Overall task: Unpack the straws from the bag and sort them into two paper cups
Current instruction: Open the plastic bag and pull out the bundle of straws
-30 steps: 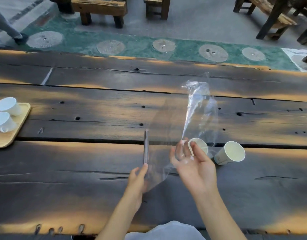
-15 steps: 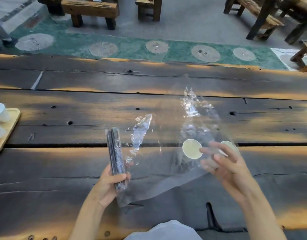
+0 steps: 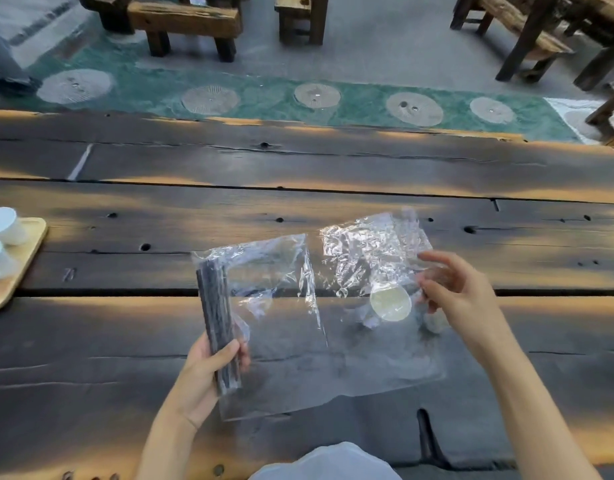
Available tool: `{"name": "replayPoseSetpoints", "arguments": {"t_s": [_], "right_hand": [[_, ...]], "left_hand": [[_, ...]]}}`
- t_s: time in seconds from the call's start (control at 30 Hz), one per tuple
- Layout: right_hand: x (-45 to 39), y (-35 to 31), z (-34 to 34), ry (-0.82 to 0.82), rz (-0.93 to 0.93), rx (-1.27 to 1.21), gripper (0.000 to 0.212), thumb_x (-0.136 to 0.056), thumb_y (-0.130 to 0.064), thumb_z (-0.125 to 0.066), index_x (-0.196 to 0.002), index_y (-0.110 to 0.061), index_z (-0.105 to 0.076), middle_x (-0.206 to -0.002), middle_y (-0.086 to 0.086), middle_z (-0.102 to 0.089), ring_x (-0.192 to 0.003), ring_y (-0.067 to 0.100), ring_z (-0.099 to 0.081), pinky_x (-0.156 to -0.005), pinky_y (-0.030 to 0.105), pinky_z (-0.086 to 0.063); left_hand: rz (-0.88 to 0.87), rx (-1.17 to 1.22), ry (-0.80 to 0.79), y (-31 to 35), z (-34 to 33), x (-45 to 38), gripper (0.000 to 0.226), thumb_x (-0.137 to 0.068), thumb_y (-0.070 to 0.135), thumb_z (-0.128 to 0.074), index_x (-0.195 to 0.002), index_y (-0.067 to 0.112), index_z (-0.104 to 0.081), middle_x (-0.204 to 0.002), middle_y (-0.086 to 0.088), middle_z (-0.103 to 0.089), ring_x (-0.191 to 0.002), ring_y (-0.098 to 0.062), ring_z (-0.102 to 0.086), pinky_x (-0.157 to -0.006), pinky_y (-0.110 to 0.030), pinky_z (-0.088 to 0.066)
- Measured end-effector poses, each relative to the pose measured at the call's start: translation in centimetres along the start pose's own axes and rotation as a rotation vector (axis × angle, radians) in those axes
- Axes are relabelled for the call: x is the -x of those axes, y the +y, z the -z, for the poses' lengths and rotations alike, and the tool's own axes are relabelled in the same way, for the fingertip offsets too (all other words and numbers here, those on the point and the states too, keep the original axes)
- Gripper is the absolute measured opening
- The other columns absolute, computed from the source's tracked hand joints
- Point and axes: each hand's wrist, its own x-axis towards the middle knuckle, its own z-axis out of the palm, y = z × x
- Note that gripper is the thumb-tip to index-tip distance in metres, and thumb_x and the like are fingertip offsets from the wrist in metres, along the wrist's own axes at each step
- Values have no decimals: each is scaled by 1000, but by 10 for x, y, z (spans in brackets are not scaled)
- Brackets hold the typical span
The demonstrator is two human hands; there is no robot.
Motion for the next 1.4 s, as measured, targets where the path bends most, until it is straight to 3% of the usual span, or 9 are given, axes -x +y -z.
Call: {"name": "replayPoseSetpoints", "arguments": {"t_s": [0.23,0.47,0.63,0.8,0.97,1.1,1.2,1.33,1.4], "right_hand": [[1,9,-14,9,-244,131,15,-87,-32,-71,-87,-17,-75,-71,-4,-66,-66,13,-54,-67,30,-42],[5,10,-12,65,-346,11,15,-83,-11,-75,-69,-6,-71,-52,-12,-59,-48,2,-48,-61,26,-35],[12,10,-11,277,-131,409,5,-78,-13,-80,-74,-11,-77,-84,-7,-44,-88,17,-48,-75,29,-34],[22,17,-8,348,218,840,5,-77,-10,-81,-80,-11,-78,-83,1,-37,-80,25,-41,-73,35,-34],[22,0,1,159,-41,253,22,-81,-7,-72,-62,-17,-67,-77,-1,-60,-55,3,-50,-58,21,-39],[24,-4,2,16,-262,-120,22,-92,-4,-59,-71,-9,-60,-72,6,-74,-77,26,-73,-64,32,-56],[28,-4,4,-186,-456,-561,19,-101,-6,-45,-82,-7,-47,-104,25,-73,-101,52,-67,-77,44,-62],[40,9,13,-637,-472,-1040,24,-105,-18,-34,-102,-2,-51,-150,42,-27,-136,64,-26,-108,77,-12],[43,10,17,-719,-512,-1056,34,-105,-22,-31,-121,0,-50,-152,41,-24,-133,63,-32,-106,78,-16]], "left_hand": [[-75,-108,21,2,1,3,25,-81,2,-63,-106,6,-60,-79,-10,-61,-68,-21,-60,-64,-27,-56],[-87,-196,1,3,-3,2,21,-86,-1,-62,-105,7,-59,-82,-11,-61,-71,-25,-59,-66,-29,-54],[-69,-233,46,2,-10,0,21,-89,5,-61,-110,2,-59,-79,-10,-61,-66,-23,-57,-59,-30,-52],[-95,-367,123,-5,-17,-7,17,-92,4,-63,-106,-4,-57,-68,-9,-63,-69,-29,-56,-71,-47,-47],[-80,-375,168,-5,-14,-9,19,-92,4,-63,-108,-4,-57,-68,-10,-63,-69,-30,-56,-70,-46,-45],[-96,-351,197,-4,-14,-7,18,-91,1,-63,-108,-4,-58,-66,-11,-61,-63,-27,-54,-61,-38,-46],[-95,-337,191,-3,-16,-6,16,-91,1,-63,-106,-3,-59,-68,-11,-60,-62,-25,-55,-60,-38,-47],[-90,-315,97,-1,-20,-2,19,-90,-2,-62,-108,4,-64,-76,-13,-61,-68,-24,-58,-64,-34,-52],[-94,-311,42,0,-23,-1,18,-91,3,-62,-109,4,-64,-77,-14,-62,-69,-25,-57,-64,-32,-52]]}}
